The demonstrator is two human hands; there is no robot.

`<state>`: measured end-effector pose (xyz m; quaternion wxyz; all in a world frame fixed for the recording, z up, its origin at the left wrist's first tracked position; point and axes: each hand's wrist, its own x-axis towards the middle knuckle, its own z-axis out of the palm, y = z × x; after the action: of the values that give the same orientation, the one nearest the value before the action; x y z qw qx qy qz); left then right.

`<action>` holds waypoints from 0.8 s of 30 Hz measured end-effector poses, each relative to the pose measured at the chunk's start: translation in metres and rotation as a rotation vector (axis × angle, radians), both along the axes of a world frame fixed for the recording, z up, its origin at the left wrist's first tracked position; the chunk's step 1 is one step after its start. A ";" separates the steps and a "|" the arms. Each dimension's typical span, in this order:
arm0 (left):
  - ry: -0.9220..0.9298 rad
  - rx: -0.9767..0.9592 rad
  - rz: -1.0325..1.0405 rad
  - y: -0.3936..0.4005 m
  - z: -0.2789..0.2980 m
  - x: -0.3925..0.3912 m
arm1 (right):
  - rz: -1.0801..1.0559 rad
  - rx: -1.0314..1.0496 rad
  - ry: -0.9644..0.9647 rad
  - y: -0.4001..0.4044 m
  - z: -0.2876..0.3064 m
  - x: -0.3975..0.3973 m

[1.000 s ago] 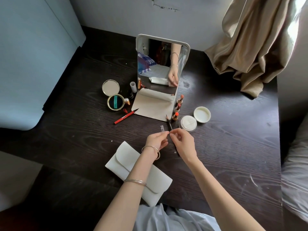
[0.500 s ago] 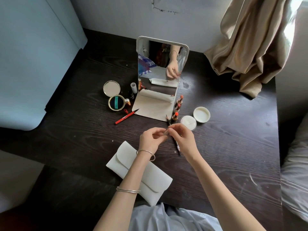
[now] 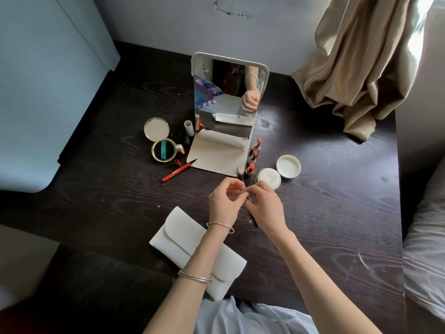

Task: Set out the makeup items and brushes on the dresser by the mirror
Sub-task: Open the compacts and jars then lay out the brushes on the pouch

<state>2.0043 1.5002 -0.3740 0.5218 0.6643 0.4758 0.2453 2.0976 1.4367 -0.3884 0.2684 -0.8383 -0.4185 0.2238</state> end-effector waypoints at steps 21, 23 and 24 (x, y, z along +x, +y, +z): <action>-0.008 -0.262 0.058 0.007 -0.015 0.030 | -0.098 0.082 -0.290 0.007 -0.014 0.023; 0.025 -0.237 0.052 0.009 -0.017 0.030 | -0.100 0.042 -0.316 0.010 -0.017 0.024; 0.037 -0.239 0.053 0.010 -0.020 0.030 | -0.112 0.024 -0.316 0.011 -0.019 0.024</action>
<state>2.0345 1.5102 -0.3936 0.5816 0.5890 0.5286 0.1880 2.1216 1.4480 -0.4075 0.2212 -0.8818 -0.4108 0.0689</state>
